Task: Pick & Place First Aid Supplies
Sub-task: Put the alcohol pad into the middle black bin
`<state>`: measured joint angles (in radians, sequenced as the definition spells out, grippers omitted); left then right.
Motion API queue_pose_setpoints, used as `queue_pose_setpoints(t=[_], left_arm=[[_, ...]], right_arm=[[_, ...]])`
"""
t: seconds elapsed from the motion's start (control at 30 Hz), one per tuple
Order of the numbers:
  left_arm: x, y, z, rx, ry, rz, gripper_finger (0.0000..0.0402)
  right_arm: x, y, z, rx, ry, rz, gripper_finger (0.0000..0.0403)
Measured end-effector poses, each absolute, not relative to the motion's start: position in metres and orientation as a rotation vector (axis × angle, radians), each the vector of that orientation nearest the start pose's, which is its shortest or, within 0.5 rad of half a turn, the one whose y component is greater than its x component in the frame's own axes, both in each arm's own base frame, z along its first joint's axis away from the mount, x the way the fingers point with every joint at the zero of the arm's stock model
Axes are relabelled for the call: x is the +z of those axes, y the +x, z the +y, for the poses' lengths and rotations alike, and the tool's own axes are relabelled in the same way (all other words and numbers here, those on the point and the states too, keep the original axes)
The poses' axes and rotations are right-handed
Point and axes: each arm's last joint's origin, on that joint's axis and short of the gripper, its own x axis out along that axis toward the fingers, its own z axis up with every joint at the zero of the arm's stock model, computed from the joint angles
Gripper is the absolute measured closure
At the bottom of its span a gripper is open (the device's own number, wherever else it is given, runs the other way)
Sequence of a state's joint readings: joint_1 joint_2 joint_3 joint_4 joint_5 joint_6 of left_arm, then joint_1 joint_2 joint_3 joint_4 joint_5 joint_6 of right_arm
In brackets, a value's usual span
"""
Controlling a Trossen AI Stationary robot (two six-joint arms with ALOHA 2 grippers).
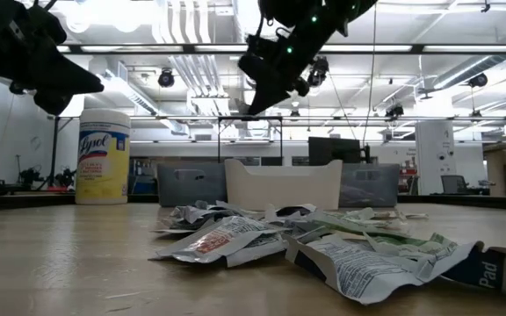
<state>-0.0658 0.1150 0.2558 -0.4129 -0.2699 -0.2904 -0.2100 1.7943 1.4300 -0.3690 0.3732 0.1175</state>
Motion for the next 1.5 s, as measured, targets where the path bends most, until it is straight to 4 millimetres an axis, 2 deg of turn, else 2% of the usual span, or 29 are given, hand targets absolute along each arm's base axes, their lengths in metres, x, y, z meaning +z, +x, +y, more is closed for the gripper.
queue_pose_setpoints(t=[0.17,0.33,0.47,0.63,0.83,1.13,1.3,1.5], left_arm=[[0.202,0.084,0.003,0.279,-0.205,0.236,0.0349],[0.202,0.084,0.005,0.33,-0.179,0.234,0.0349],[0.201,0.083,0.006,0.365,-0.161,0.234,0.0349],[0.201,0.083,0.006,0.381,-0.154,0.242,0.0349],[0.2,0.082,0.007,0.41,-0.139,0.246,0.0349],[0.197,0.081,0.007,0.418,-0.125,0.279,0.0349],[0.197,0.081,0.007,0.42,-0.123,0.283,0.0349],[0.195,0.08,0.008,0.424,-0.117,0.306,0.0349]], right_arm=[[0.276,0.376,-0.131,-0.717,0.017,0.752,0.0394],[0.284,0.357,-0.168,-0.8,0.057,0.888,0.0394],[0.288,0.347,-0.194,-0.779,0.14,0.959,0.0394],[0.286,0.345,-0.219,-0.722,0.253,1.022,0.0394],[0.265,0.36,-0.244,-0.667,0.339,1.155,0.0394],[0.229,0.385,-0.279,-0.606,0.325,1.351,0.0394],[0.214,0.391,-0.288,-0.586,0.337,1.429,0.0394],[0.204,0.39,-0.287,-0.536,0.305,1.483,0.0394]])
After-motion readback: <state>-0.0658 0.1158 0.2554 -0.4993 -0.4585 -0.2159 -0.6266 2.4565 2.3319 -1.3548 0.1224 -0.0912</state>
